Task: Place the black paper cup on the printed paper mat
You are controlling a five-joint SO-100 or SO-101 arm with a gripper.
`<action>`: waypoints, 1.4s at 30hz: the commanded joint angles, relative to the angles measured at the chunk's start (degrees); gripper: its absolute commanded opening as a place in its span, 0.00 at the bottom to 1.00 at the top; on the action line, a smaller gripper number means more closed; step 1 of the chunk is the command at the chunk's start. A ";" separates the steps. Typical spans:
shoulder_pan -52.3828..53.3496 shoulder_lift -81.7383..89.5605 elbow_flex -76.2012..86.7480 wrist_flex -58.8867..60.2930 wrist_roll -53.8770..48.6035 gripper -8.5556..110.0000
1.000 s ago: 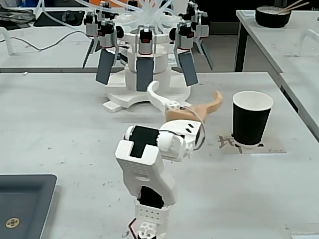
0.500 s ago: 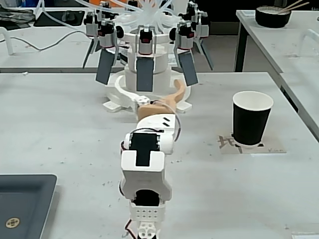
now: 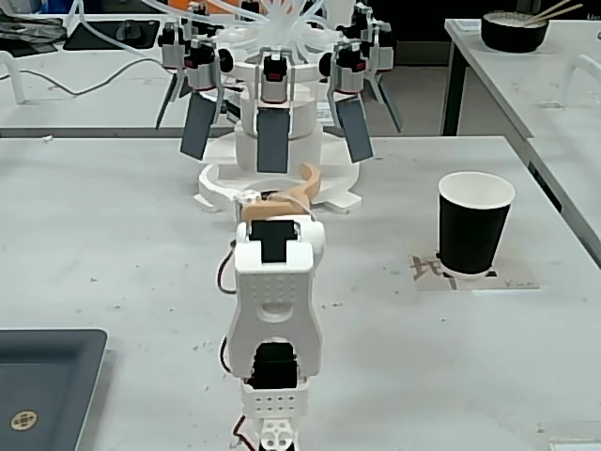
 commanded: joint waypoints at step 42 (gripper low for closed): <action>0.26 -29.09 -31.20 -3.08 -0.09 0.15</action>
